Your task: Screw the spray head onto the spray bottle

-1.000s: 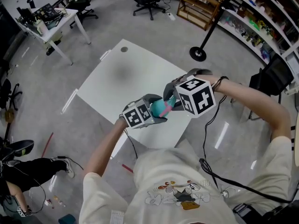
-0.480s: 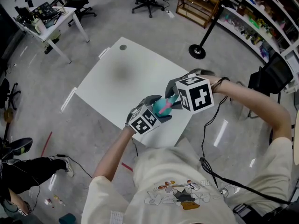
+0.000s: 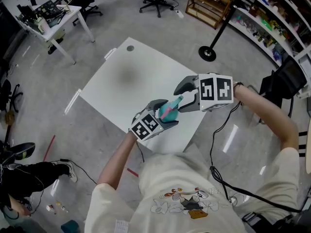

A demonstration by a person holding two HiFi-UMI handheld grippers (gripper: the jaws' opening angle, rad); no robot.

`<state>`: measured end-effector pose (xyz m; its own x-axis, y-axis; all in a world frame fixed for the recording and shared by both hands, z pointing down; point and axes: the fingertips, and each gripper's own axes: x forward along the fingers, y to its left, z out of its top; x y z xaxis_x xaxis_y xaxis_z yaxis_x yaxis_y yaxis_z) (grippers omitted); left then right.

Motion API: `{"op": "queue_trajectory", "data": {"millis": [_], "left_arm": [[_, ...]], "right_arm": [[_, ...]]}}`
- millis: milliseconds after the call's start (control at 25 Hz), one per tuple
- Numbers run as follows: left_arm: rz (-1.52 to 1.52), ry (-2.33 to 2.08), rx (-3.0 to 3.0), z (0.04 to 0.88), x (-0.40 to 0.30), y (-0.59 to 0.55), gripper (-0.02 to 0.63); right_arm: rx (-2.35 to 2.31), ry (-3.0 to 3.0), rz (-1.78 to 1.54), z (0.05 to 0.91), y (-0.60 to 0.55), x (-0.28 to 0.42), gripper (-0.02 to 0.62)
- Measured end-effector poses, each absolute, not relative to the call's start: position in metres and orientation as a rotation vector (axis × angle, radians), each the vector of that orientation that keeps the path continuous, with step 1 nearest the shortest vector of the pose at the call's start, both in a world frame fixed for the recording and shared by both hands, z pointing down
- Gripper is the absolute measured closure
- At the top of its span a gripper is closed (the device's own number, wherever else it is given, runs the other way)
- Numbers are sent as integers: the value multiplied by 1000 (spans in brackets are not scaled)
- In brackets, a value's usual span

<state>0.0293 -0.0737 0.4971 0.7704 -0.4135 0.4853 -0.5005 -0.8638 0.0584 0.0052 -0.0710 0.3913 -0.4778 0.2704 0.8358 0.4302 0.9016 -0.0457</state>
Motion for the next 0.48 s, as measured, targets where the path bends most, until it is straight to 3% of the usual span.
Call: {"op": "queue_trajectory", "data": {"millis": [320,400,480], "left_arm": [[757,-519,2855,498,42,-60,201],[748,-510,2851,499,46,-61,201],[747,-511,2832,502,46,-61,201]], "right_arm": [[-666,-2116,-230,407,-45,8,394],[-655,-2123,-235,410,-45,8,456],[-644,-2128,-229,412,-45,7,459]]}}
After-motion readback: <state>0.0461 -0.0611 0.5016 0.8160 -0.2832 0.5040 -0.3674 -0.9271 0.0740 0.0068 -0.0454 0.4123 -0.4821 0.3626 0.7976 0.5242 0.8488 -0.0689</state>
